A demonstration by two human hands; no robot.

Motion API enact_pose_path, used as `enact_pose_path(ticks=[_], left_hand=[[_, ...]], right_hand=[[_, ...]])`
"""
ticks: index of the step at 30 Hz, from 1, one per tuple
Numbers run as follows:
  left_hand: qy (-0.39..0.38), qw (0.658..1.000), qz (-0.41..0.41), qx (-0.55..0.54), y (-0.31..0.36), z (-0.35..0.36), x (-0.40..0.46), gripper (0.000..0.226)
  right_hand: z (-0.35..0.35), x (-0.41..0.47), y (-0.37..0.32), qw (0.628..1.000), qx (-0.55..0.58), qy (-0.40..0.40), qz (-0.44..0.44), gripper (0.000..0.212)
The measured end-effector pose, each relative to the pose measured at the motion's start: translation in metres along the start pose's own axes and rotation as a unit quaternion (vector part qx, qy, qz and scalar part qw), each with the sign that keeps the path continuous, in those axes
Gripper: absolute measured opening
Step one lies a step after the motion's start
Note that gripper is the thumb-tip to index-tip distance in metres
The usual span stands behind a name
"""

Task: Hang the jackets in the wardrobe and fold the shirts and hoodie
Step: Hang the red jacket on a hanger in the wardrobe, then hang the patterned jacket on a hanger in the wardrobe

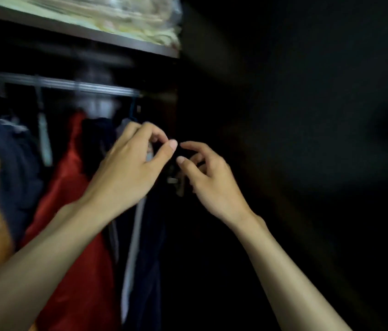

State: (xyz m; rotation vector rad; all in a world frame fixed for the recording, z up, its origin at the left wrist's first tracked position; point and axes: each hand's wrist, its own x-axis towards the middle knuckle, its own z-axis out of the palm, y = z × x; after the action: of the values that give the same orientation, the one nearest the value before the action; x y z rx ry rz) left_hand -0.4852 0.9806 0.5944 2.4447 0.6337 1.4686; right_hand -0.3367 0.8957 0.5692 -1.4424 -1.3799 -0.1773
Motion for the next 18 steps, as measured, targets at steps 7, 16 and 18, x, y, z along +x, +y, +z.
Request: enact_pose_path(ticks=[7, 16, 18], left_hand=[[0.002, 0.963, 0.214, -0.166, 0.191, 0.039, -0.029, 0.023], [-0.083, 0.88, 0.372, -0.283, 0.402, 0.149, -0.095, 0.034], [-0.127, 0.879, 0.363, -0.282, 0.441, 0.184, -0.107, 0.036]], right_hand=[[-0.158, -0.119, -0.062, 0.999, 0.041, -0.006, -0.021, 0.029], [-0.39, -0.263, -0.01, 0.951, -0.256, 0.141, 0.1, 0.036], [-0.429, -0.293, 0.013, 0.919, -0.326, 0.164, 0.145, 0.043]])
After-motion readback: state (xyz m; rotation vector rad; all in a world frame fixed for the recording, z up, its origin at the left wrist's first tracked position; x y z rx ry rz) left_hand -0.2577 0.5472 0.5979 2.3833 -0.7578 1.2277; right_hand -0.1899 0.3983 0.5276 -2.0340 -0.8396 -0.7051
